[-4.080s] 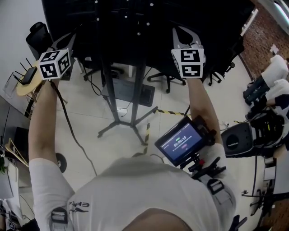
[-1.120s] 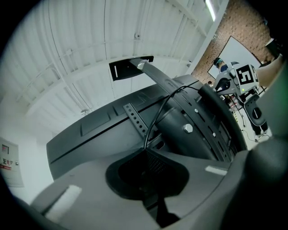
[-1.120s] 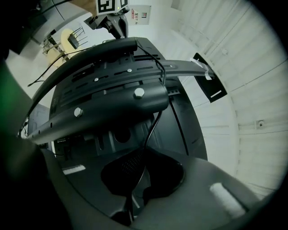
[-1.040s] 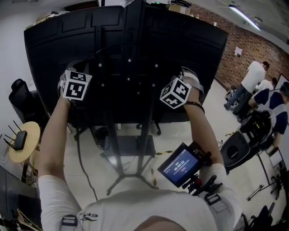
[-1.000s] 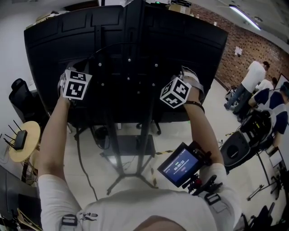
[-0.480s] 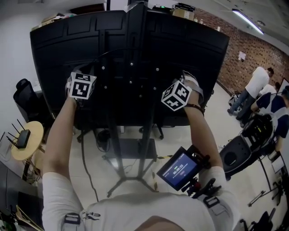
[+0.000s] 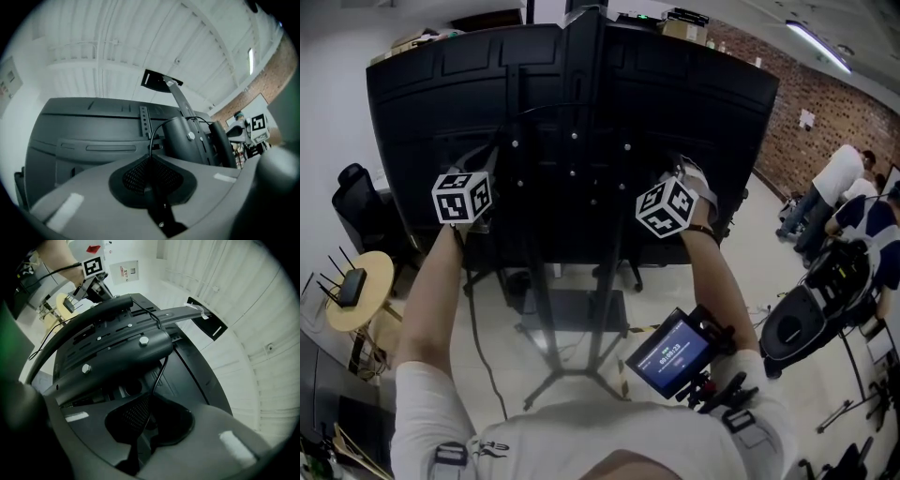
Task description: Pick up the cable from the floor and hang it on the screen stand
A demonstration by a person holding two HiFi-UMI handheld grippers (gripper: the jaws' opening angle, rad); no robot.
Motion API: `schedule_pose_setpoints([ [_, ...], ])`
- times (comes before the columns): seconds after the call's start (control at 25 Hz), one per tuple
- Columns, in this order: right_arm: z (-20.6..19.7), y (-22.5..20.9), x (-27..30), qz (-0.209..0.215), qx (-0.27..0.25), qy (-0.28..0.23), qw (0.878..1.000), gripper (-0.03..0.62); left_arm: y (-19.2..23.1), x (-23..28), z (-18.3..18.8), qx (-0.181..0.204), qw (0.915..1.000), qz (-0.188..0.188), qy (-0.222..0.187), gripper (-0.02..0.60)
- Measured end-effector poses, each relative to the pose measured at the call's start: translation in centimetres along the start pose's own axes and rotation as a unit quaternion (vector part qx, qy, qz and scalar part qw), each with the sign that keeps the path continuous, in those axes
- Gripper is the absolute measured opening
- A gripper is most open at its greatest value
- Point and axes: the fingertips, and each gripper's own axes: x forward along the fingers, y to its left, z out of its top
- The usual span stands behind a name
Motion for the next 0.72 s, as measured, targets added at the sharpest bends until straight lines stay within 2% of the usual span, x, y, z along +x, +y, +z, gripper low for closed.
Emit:
schedule_pose_setpoints([
  [0.16,0.1,0.3,-0.1,-0.007,0.032,-0.024,0.999,0.034,0.6,-1.3,-0.9,-0.064,0.9971,-0.012,-0.041,0.012],
  [0.28,0.2,0.4,-0.2,0.004,0.113,-0.053,0.992,0.032,0.4,-1.7,-1.1,-0.082,0.9952,-0.014,-0.052,0.014],
  [0.4,0.1,0.3,-0.3,0.029,0.233,-0.082,0.969,0.032,0.1,-1.7,-1.2,-0.086,0.9948,-0.016,-0.052,0.014],
  [0.48,-0.2,0.6,-0.3,0.043,0.291,-0.096,0.951,0.032,0.0,-1.9,-1.5,-0.093,0.9941,-0.017,-0.053,0.015],
  [0.6,-0.5,1.2,-0.1,0.054,0.331,-0.11,0.936,0.032,-0.2,-2.1,-1.8,-0.1,0.9932,-0.017,-0.056,0.017],
  [0.72,-0.9,1.4,0.0,0.054,0.345,-0.115,0.93,0.032,-0.4,-2.2,-1.8,-0.102,0.993,-0.017,-0.058,0.017],
])
